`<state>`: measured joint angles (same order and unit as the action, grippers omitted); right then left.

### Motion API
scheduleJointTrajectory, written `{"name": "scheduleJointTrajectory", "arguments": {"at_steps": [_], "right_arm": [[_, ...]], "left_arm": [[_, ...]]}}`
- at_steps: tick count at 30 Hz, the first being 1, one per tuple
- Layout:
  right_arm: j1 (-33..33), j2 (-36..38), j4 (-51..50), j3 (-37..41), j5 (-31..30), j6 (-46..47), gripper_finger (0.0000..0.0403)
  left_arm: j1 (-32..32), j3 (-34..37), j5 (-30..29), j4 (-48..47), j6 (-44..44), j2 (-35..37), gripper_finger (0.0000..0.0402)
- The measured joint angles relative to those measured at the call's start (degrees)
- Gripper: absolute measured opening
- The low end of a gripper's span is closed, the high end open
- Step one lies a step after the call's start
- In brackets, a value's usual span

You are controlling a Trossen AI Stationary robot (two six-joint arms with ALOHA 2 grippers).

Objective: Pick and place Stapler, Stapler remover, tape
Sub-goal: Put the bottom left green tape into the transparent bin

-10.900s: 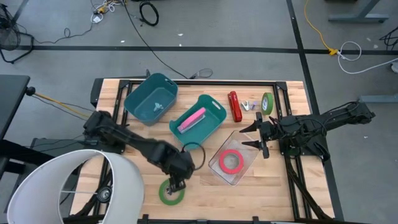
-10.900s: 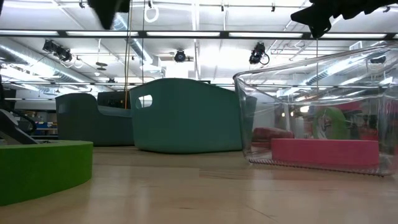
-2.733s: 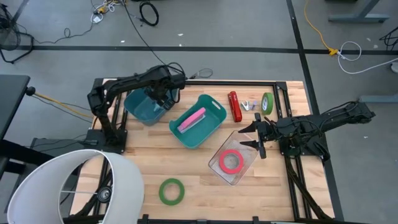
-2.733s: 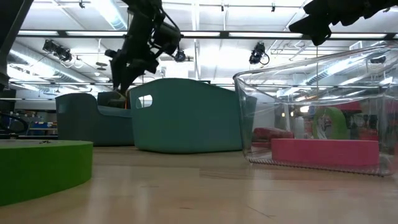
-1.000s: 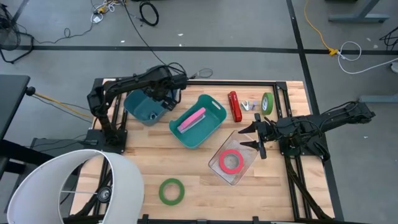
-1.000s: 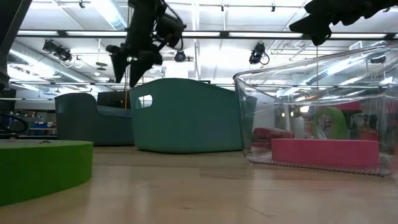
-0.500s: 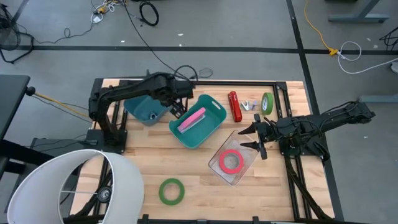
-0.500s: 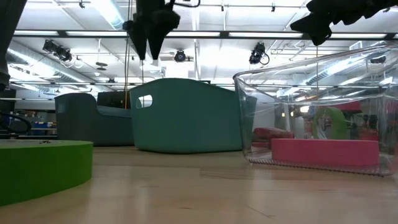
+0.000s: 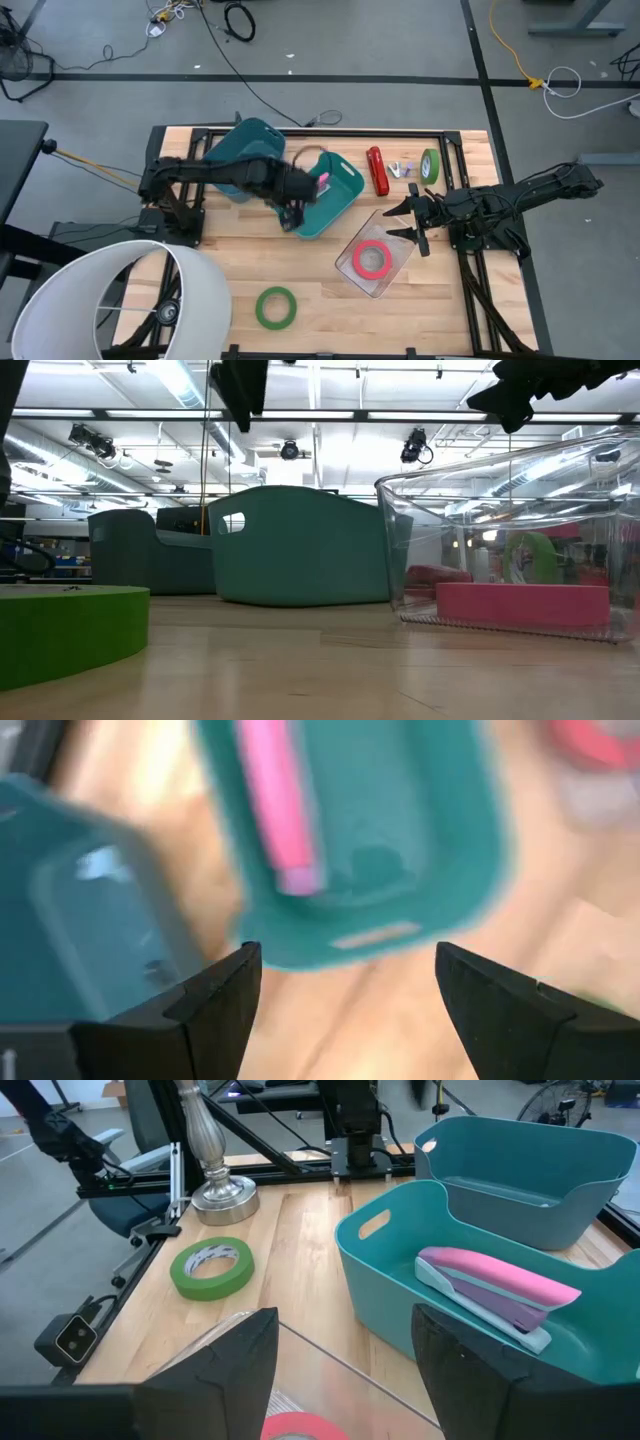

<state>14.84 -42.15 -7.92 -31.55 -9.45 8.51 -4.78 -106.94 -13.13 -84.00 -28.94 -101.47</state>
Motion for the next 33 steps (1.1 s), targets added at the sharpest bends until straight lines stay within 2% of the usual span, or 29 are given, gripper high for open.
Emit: {"name": "scheduleJointTrajectory", "arguments": {"at_steps": [12, 18, 26, 33], "right_arm": [[0.0, 0.0, 0.0, 0.0, -0.07, 0.0, 0.0231], [-0.01, 0.0, 0.0, 0.0, -0.11, 0.0, 0.0231], [-0.01, 0.0, -0.02, 0.0, -0.11, 0.0, 0.0231], [-0.01, 0.0, -0.02, 0.0, -0.11, 0.0, 0.0231]], "left_arm": [[-15.6, 0.0, 1.98, 7.44, 2.63, 0.0, 0.0302], [-20.97, 0.0, 2.86, 9.86, 5.9, 0.0, 0.0302], [-25.43, 0.0, 2.93, 13.56, 9.06, -0.01, 0.0302], [-25.65, 0.04, 4.18, 13.54, 7.39, -0.59, 0.0302]]}}
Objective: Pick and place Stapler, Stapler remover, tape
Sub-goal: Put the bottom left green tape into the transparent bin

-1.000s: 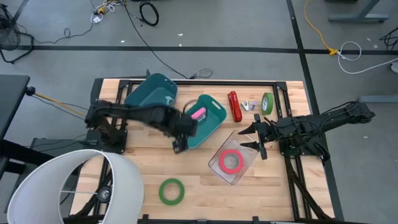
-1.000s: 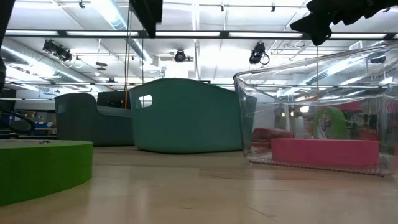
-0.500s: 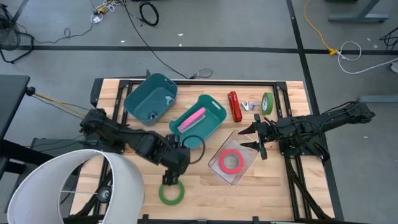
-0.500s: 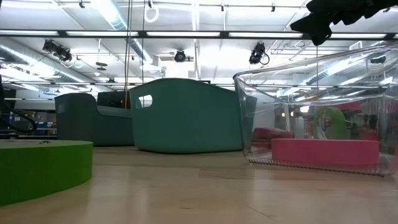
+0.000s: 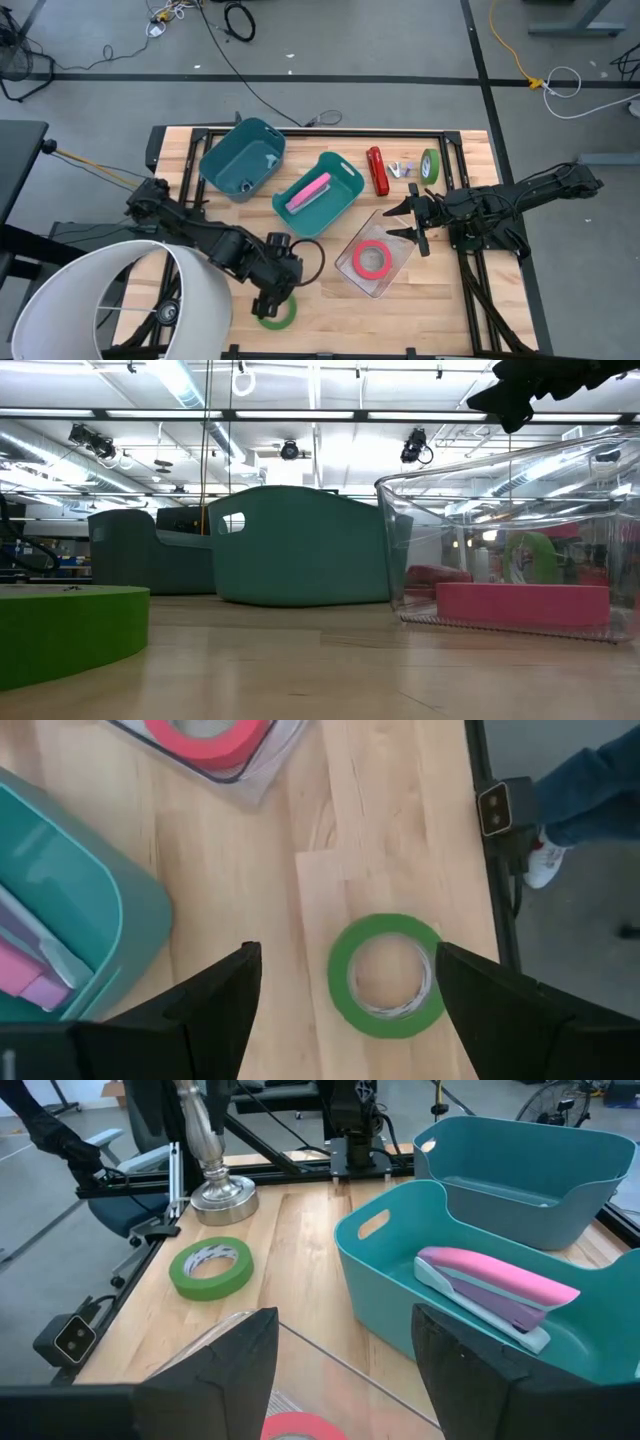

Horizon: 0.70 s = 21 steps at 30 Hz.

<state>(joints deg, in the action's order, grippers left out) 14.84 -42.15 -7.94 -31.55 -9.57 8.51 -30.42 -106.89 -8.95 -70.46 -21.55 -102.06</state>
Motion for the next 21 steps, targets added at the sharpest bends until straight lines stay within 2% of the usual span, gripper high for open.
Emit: {"name": "scheduleJointTrajectory", "arguments": {"at_steps": [11, 17, 21], "right_arm": [[0.0, 0.0, -0.39, 0.02, 0.11, 1.53, 0.0231], [-0.01, 0.0, -0.37, 0.02, 0.07, 1.53, 0.0231], [0.01, 0.0, -0.37, 0.02, 0.01, 1.53, 0.0231]], "left_arm": [[-1.42, 0.17, 4.74, 0.29, 0.13, -7.32, 0.0302], [-2.11, 0.17, 6.57, 0.35, -4.85, -11.95, 0.0301], [-2.52, 0.17, 3.88, 0.74, -3.22, -12.8, 0.0288]]}}
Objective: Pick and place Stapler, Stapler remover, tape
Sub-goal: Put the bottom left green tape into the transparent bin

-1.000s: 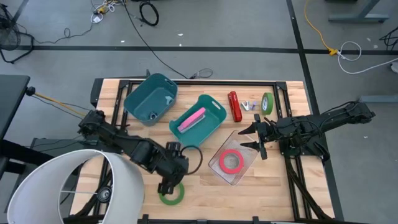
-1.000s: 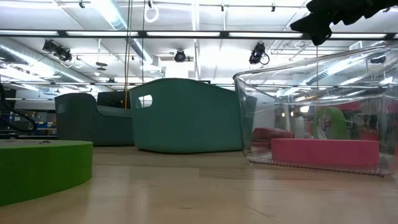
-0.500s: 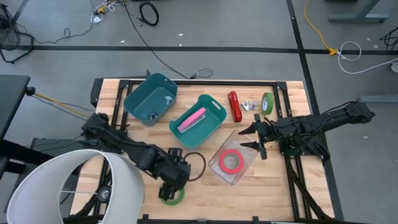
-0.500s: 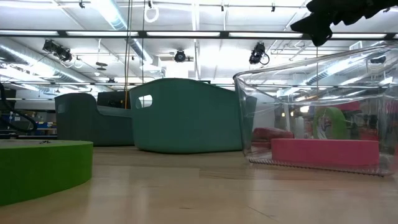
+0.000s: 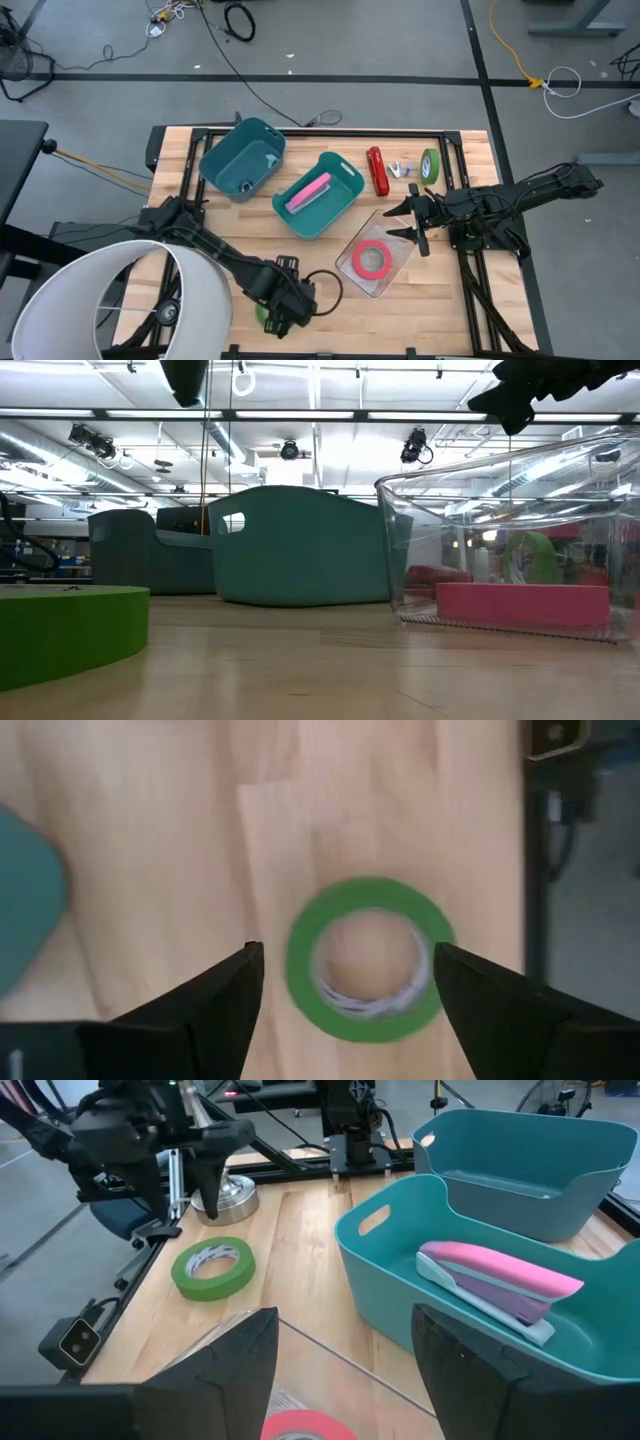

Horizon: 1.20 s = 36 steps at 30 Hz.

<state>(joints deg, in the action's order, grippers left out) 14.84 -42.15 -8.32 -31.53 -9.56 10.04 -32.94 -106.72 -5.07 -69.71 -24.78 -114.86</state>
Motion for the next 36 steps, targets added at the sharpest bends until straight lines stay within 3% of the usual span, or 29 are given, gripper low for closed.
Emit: {"name": "scheduleJointTrajectory", "arguments": {"at_steps": [5, 11, 17, 29, 36], "right_arm": [[-0.01, 0.0, -0.02, 0.0, 0.0, 0.07, 0.0231], [-0.01, 0.0, -0.02, 0.0, -0.02, 0.18, 0.0231], [0.0, 0.0, -0.04, 0.0, -0.02, 0.18, 0.0231], [0.01, 0.0, -0.35, -0.02, -0.02, 0.17, 0.0231], [0.0, 0.0, -0.35, 0.0, -0.02, 0.33, 0.0231]], "left_arm": [[-0.78, 0.8, -2.76, 1.11, 2.56, -0.26, 0.0261], [-0.73, 7.4, -0.98, 4.39, 3.38, -0.27, 0.0239], [-0.62, 14.59, 1.49, 12.0, 4.01, -0.31, 0.0236], [-0.25, 23.59, 1.95, 14.7, -0.63, -0.31, 0.0236], [-0.07, 28.2, 6.24, 17.79, -6.48, -0.31, 0.0236]]}}
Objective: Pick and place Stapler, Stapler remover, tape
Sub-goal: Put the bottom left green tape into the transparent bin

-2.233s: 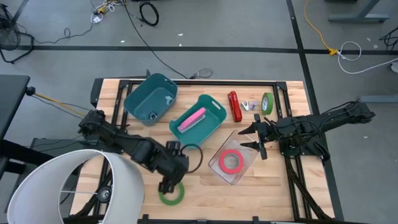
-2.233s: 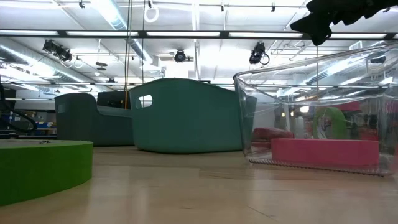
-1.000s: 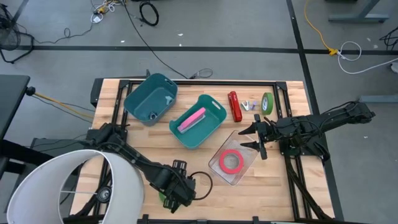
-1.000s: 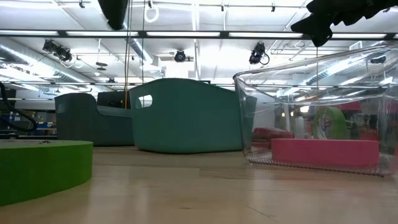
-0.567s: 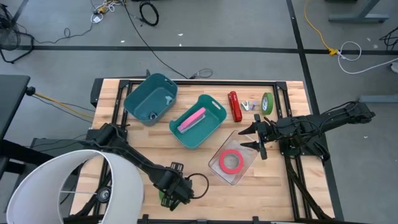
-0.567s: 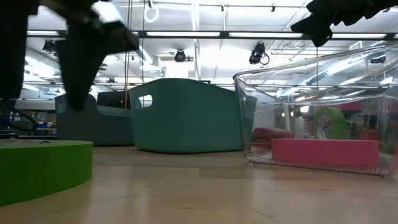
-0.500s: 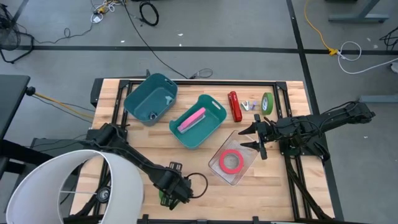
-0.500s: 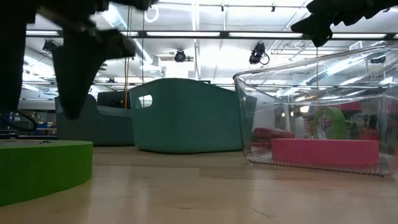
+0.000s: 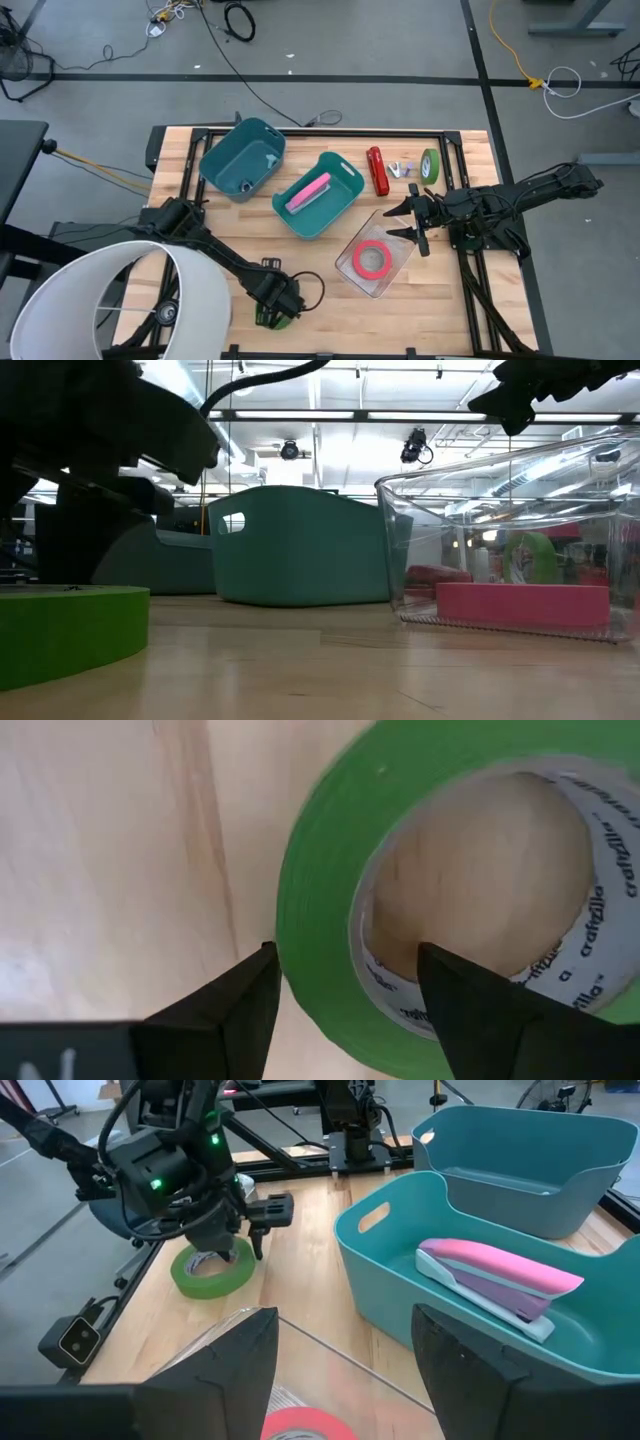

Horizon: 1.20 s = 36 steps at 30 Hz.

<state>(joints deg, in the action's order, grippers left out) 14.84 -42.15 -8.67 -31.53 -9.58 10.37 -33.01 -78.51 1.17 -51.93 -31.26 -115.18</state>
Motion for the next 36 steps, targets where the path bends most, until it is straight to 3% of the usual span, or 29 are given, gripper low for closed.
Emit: {"name": "scheduleJointTrajectory", "arguments": {"at_steps": [13, 27, 36], "right_arm": [[0.01, 0.0, 0.0, 0.0, -0.02, 0.09, 0.0231], [-0.01, 0.0, 0.0, 0.0, -0.02, 0.09, 0.0231], [-0.01, 0.0, 0.0, 0.0, -0.02, 0.09, 0.0231]], "left_arm": [[0.9, 0.19, -0.01, 0.44, -1.13, 0.04, 0.023], [2.16, 0.19, -0.09, 0.41, -0.65, 0.04, 0.0119], [3.29, 0.06, 0.26, 0.46, -0.58, 0.09, 0.0107]]}}
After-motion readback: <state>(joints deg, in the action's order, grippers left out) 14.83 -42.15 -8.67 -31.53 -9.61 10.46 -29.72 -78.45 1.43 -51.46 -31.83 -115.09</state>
